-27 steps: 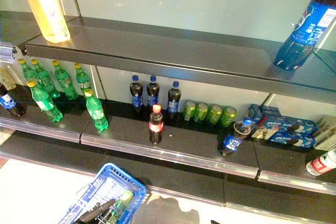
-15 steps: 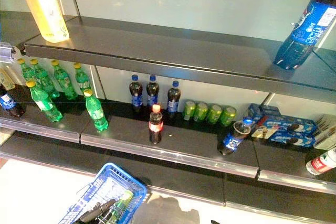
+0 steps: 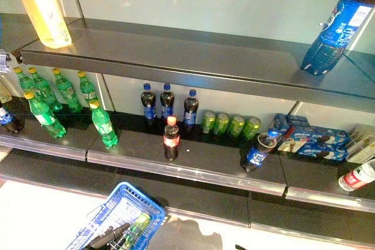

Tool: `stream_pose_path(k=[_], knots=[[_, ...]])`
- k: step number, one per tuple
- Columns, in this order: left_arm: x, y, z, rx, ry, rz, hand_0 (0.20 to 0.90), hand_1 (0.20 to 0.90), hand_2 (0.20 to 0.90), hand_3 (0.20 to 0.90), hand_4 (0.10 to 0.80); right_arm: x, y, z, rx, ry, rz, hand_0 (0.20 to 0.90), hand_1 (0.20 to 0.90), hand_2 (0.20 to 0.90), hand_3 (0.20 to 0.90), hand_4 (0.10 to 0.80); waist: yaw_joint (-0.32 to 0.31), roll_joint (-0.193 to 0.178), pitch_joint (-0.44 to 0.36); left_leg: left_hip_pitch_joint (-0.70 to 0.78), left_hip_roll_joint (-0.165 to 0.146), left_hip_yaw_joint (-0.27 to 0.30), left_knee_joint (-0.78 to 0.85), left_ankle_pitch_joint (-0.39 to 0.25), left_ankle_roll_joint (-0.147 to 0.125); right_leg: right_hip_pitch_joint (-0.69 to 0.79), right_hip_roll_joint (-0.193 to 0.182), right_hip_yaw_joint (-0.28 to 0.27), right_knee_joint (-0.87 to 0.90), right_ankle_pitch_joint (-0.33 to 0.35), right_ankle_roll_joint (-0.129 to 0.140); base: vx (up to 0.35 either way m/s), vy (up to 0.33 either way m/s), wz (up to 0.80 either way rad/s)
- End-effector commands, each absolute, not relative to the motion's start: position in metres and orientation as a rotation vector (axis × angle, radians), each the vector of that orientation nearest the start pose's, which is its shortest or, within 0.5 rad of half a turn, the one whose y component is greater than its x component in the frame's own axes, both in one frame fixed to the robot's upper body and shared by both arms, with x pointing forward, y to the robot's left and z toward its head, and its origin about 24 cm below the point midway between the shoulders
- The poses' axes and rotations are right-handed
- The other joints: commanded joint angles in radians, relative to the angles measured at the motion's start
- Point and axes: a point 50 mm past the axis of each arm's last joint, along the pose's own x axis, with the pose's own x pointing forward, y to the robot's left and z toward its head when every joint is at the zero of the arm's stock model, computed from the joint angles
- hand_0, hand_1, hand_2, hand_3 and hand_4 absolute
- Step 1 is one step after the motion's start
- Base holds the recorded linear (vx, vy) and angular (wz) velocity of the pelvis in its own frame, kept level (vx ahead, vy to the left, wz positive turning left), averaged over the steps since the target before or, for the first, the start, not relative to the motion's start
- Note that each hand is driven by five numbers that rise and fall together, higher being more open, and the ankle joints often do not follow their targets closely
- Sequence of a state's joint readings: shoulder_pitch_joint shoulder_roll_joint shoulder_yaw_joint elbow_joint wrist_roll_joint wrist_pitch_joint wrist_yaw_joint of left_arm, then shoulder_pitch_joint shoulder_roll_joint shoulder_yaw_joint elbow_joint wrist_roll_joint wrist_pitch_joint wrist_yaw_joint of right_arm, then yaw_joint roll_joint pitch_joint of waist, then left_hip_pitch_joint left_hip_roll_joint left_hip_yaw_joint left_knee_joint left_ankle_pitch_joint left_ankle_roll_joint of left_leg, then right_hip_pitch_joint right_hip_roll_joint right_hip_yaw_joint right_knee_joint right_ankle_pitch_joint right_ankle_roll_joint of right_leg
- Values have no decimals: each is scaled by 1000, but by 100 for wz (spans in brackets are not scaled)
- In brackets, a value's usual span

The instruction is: Pick up the drink and place into the basket.

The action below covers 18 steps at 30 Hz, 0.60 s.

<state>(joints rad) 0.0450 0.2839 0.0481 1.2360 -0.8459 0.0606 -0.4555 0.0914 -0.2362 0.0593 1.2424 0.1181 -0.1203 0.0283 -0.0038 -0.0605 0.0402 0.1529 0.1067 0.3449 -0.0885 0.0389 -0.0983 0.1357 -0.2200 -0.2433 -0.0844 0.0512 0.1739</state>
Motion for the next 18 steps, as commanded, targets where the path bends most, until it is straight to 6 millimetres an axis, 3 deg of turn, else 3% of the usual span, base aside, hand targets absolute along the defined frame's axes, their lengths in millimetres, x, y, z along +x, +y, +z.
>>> stream_pose_path(k=[1,5,8,10,14,15,16,18], knots=[[113,238,-143,-799,831,141,300,300,300,200,100,81,-257,-155,-169,1129,-161,900,900,900,900,800,31,63,17,20,-71,-31,1,-69,59,-32,49,-68,86,-26,-25,0,0,0],[114,240,-142,-801,824,157,300,300,300,200,100,80,-260,-154,-182,1140,-156,900,900,900,900,800,31,65,19,14,-75,-63,11,-65,65,-42,65,-30,124,-47,-35,-29,-50,-1],[121,241,-139,-770,811,128,300,300,300,200,100,77,-259,-155,-138,1135,-188,900,900,900,900,800,1,69,33,-11,-69,-140,58,-70,84,-89,115,106,240,-99,-60,-102,-198,3],[130,241,-136,-770,785,124,300,300,300,200,100,76,-258,-156,-129,1141,-176,900,900,900,900,800,-9,72,45,-22,-66,-187,77,-67,81,-86,145,127,238,-124,-82,-104,-258,59],[133,239,-135,-795,759,114,300,300,300,200,100,82,-258,-154,-153,1129,-149,900,900,900,900,800,8,70,67,-52,-60,-228,121,-50,52,-69,157,110,207,-115,-96,-96,-181,88],[135,236,-134,-812,753,103,300,300,300,200,100,88,-260,-153,-170,1123,-145,900,900,900,900,800,22,70,82,-87,-51,-254,136,-23,29,-59,163,120,182,-109,-99,-171,-162,72],[136,232,-134,-824,749,106,300,300,300,200,100,94,-262,-150,-183,1116,-150,900,900,900,900,800,39,73,98,-128,-35,-271,143,18,7,-46,159,111,163,-106,-99,-202,-126,98],[134,229,-135,-830,759,103,300,300,300,200,100,97,-266,-149,-196,1114,-159,900,900,900,900,800,48,85,110,-160,26,-211,116,95,-20,-22,155,77,143,-111,-102,-185,-40,98]])
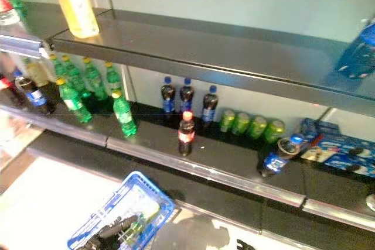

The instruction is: Pick up the drink and place into the basket.

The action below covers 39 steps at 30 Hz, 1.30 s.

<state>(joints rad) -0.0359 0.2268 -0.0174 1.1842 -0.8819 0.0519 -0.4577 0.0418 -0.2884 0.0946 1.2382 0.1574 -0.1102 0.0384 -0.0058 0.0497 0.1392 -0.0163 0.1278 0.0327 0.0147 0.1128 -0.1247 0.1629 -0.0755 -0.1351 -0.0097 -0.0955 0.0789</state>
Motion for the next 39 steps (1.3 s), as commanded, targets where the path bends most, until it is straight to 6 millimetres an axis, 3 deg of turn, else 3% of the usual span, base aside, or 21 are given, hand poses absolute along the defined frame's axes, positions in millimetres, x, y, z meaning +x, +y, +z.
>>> stream_pose_path(k=[1,3,6,8,13,18,25,39], knots=[[133,228,-136,-823,767,87,300,300,300,200,100,94,-268,-149,-189,1114,-186,900,900,900,900,800,44,-21,14,1,59,192,-8,55,-6,-34,-1,-76,54,35,-9,-214,-15,78],[133,226,-137,-817,772,73,300,300,300,200,100,89,-270,-149,-183,1113,-219,900,900,900,900,800,37,-21,13,6,101,282,-3,68,-11,-21,-28,-152,25,46,-10,-265,10,78],[136,228,-135,-830,761,81,300,300,300,200,100,80,-271,-150,-193,1114,-222,900,900,900,900,800,23,-23,2,41,114,343,17,50,-15,-19,-57,-223,-6,68,-6,-196,39,59],[141,227,-133,-831,758,58,300,300,300,200,100,76,-273,-150,-188,1109,-236,900,900,900,900,800,18,-19,-11,79,103,353,18,26,-38,-13,-71,-268,-21,67,6,-185,85,113],[149,221,-131,-821,761,14,300,300,300,200,100,80,-277,-148,-171,1088,-275,900,900,900,900,800,19,-10,-27,107,95,411,36,12,-49,-20,-85,-339,-11,74,6,-118,116,132],[156,217,-129,-803,772,-19,300,300,300,200,100,82,-278,-147,-141,1075,-313,900,900,900,900,800,3,-6,-33,149,86,492,-23,-5,-33,-35,-109,-369,42,76,19,-59,238,117],[143,230,-133,-793,777,48,300,300,300,200,100,78,-264,-152,-125,1081,-255,900,900,900,900,800,14,-30,-52,180,42,475,-99,-55,7,-48,-139,-380,57,103,67,61,165,70],[131,241,-135,-808,792,108,300,300,300,200,100,75,-258,-155,-168,1128,-206,900,900,900,900,800,56,-63,-60,165,9,465,-102,-82,48,-75,-178,-409,96,123,99,60,74,5]])
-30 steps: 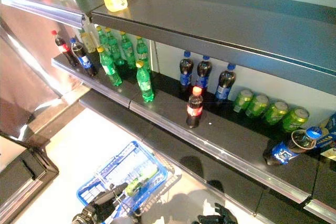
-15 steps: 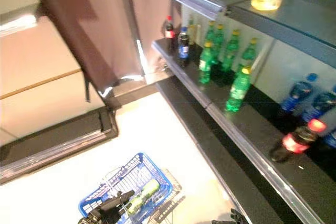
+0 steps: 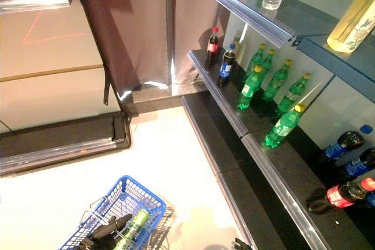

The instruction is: Pick up the drink and place into the basket.

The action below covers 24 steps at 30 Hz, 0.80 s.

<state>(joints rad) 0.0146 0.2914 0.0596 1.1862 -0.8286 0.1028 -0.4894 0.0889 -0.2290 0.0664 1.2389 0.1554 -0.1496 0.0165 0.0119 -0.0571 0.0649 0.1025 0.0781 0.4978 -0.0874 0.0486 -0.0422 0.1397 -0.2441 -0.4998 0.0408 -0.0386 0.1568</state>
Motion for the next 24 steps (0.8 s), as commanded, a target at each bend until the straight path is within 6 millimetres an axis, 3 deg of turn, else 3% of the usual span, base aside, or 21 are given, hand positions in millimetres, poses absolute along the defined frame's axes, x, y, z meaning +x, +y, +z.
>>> stream_pose_path(k=[1,6,8,9,10,11,12,13,14,16,20,24], knots=[[130,242,-135,-812,793,106,300,300,300,200,100,75,-259,-155,-176,1127,-204,900,900,900,900,800,40,42,15,46,49,-7,0,-25,-27,-58,-17,-43,62,71,27,37,215,2],[133,241,-134,-822,786,94,300,300,300,200,100,81,-262,-153,-192,1115,-206,900,900,900,900,800,47,33,16,49,-4,-40,0,-58,10,-93,-53,-22,158,91,54,43,236,7],[136,239,-133,-813,792,72,300,300,300,200,100,83,-265,-151,-184,1106,-219,900,900,900,900,800,47,31,24,53,-52,-91,0,-80,42,-146,-80,29,291,129,72,79,291,21],[137,239,-133,-810,793,68,300,300,300,200,100,84,-266,-151,-182,1105,-221,900,900,900,900,800,47,32,26,54,-64,-103,0,-86,51,-170,-91,50,343,143,77,3,262,32],[140,238,-131,-799,793,57,300,300,300,200,100,84,-268,-150,-167,1099,-233,900,900,900,900,800,42,41,36,45,-76,-120,0,-80,73,-244,-106,86,469,203,72,-17,208,28],[141,238,-131,-796,793,56,300,300,300,200,100,84,-268,-150,-166,1097,-235,900,900,900,900,800,41,42,36,44,-79,-125,0,-82,76,-258,-108,95,487,212,74,-18,242,32],[140,239,-131,-782,798,49,300,300,300,200,100,82,-269,-150,-154,1096,-244,900,900,900,900,800,32,54,48,47,-88,-158,0,-90,91,-339,-105,160,633,243,80,24,148,33],[140,239,-131,-780,797,50,300,300,300,200,100,82,-269,-150,-151,1094,-245,900,900,900,900,800,31,55,51,48,-89,-164,0,-91,93,-352,-103,169,651,246,80,48,141,58],[141,240,-131,-769,802,42,300,300,300,200,100,80,-269,-150,-140,1094,-255,900,900,900,900,800,14,55,64,57,-92,-194,0,-92,89,-387,-52,227,649,248,73,80,42,62],[143,239,-130,-755,810,12,300,300,300,200,100,75,-270,-151,-124,1101,-279,900,900,900,900,800,-7,38,75,66,-106,-252,0,-90,75,-380,17,278,501,243,61,143,-60,75],[147,236,-130,-753,812,18,300,300,300,200,100,69,-268,-153,-125,1113,-285,900,900,900,900,800,-38,7,81,84,-121,-325,2,-101,54,-329,58,347,114,262,62,250,-168,106],[145,236,-131,-753,816,12,300,300,300,200,100,65,-266,-154,-122,1122,-280,900,900,900,900,800,-65,12,98,97,-126,-404,26,-140,70,-400,77,430,95,298,66,253,-105,67]])
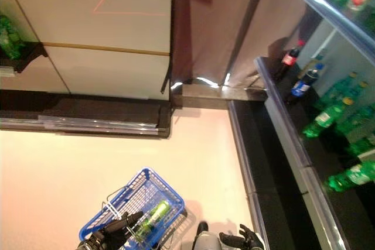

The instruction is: Pick up the drink and place into the basket.

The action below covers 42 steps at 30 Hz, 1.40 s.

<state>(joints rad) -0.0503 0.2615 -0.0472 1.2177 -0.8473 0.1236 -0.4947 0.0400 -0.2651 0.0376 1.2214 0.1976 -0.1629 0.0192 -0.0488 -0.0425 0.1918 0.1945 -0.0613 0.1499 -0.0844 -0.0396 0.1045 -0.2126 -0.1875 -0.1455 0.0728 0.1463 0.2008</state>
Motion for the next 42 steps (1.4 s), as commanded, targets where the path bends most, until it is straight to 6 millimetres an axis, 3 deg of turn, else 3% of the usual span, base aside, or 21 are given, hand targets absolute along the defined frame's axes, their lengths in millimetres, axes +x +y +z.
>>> stream_pose_path(k=[1,6,12,16,18,19,20,21,22,23,24,27,30,32,33,35,39,42], knots=[[145,237,-131,-755,817,17,300,300,300,200,100,64,-266,-154,-125,1126,-268,900,900,900,900,800,-5,-2,-28,7,13,-63,24,-54,-75,-42,23,80,63,105,21,209,-106,62],[136,231,-136,-754,851,-14,300,300,300,200,100,66,-267,-154,-119,1125,-289,900,900,900,900,800,19,-1,-75,-1,5,-72,32,-48,-97,110,49,36,-49,30,-16,198,-88,58],[138,225,-135,-772,835,-21,300,300,300,200,100,72,-268,-153,-127,1126,-280,900,900,900,900,800,18,12,-109,-14,4,-59,34,-47,-100,173,89,58,-84,-25,-51,157,-26,15],[141,229,-134,-755,834,-14,300,300,300,200,100,66,-265,-155,-108,1135,-286,900,900,900,900,800,5,14,-104,-29,13,-15,84,-63,-99,176,112,52,-57,-60,-69,93,-127,-1],[141,229,-134,-751,832,-14,300,300,300,200,100,66,-266,-155,-114,1139,-289,900,900,900,900,800,-4,9,-105,-45,14,17,162,-86,-112,183,113,37,-59,-72,-83,64,-171,13],[144,227,-133,-750,826,-22,300,300,300,200,100,66,-269,-154,-128,1145,-288,900,900,900,900,800,-5,1,-101,-90,17,29,287,-65,-140,197,116,28,-62,-81,-101,38,-142,10],[147,223,-133,-759,817,-31,300,300,300,200,100,66,-272,-153,-137,1143,-293,900,900,900,900,800,1,1,-92,-154,29,8,398,13,-179,212,119,14,-64,-87,-116,34,-117,4],[148,222,-133,-761,813,-33,300,300,300,200,100,66,-273,-152,-140,1144,-293,900,900,900,900,800,2,3,-91,-167,32,3,414,26,-187,214,120,10,-65,-89,-119,13,-78,7],[152,216,-132,-770,799,-49,300,300,300,200,100,65,-278,-150,-152,1141,-304,900,900,900,900,800,5,4,-75,-234,75,23,508,106,-223,230,118,-10,-61,-102,-139,34,-50,17],[155,214,-131,-777,792,-54,300,300,300,200,100,65,-281,-150,-157,1140,-314,900,900,900,900,800,8,7,-68,-260,97,25,527,126,-232,237,117,-19,-57,-110,-146,96,-24,30],[159,213,-129,-782,783,-63,300,300,300,200,100,65,-283,-149,-157,1129,-324,900,900,900,900,800,13,7,-57,-263,133,54,459,107,-221,252,113,-26,-45,-126,-146,138,34,26],[159,216,-128,-800,762,-43,300,300,300,200,100,73,-283,-147,-176,1113,-305,900,900,900,900,800,21,19,-55,-222,175,83,195,105,-209,275,134,-7,-59,-138,-126,229,119,-18],[157,221,-129,-804,755,-17,300,300,300,200,100,74,-282,-147,-183,1111,-293,900,900,900,900,800,30,31,-61,-227,264,99,9,228,-241,310,160,8,-58,-175,-129,274,109,-35],[154,221,-130,-806,755,-12,300,300,300,200,100,74,-283,-147,-186,1111,-287,900,900,900,900,800,34,31,-63,-244,286,91,-2,251,-250,319,163,9,-48,-191,-133,268,103,-29],[149,221,-132,-816,754,-4,300,300,300,200,100,73,-283,-147,-194,1113,-279,900,900,900,900,800,47,35,-65,-269,304,49,-3,276,-258,331,174,25,-33,-212,-142,425,180,-48],[143,221,-134,-836,748,14,300,300,300,200,100,73,-284,-147,-214,1117,-268,900,900,900,900,800,62,43,-60,-275,298,-7,3,295,-257,344,190,57,-7,-241,-151,446,201,-36],[137,222,-135,-846,749,28,300,300,300,200,100,73,-285,-147,-226,1127,-264,900,900,900,900,800,77,48,-54,-259,272,-48,27,283,-246,350,207,85,47,-273,-154,316,140,-19],[146,227,-129,-835,735,-6,300,300,300,200,100,73,-283,-148,-213,1129,-260,900,900,900,900,800,91,37,-48,-262,227,-72,77,217,-220,340,205,100,124,-300,-144,492,205,-50]])
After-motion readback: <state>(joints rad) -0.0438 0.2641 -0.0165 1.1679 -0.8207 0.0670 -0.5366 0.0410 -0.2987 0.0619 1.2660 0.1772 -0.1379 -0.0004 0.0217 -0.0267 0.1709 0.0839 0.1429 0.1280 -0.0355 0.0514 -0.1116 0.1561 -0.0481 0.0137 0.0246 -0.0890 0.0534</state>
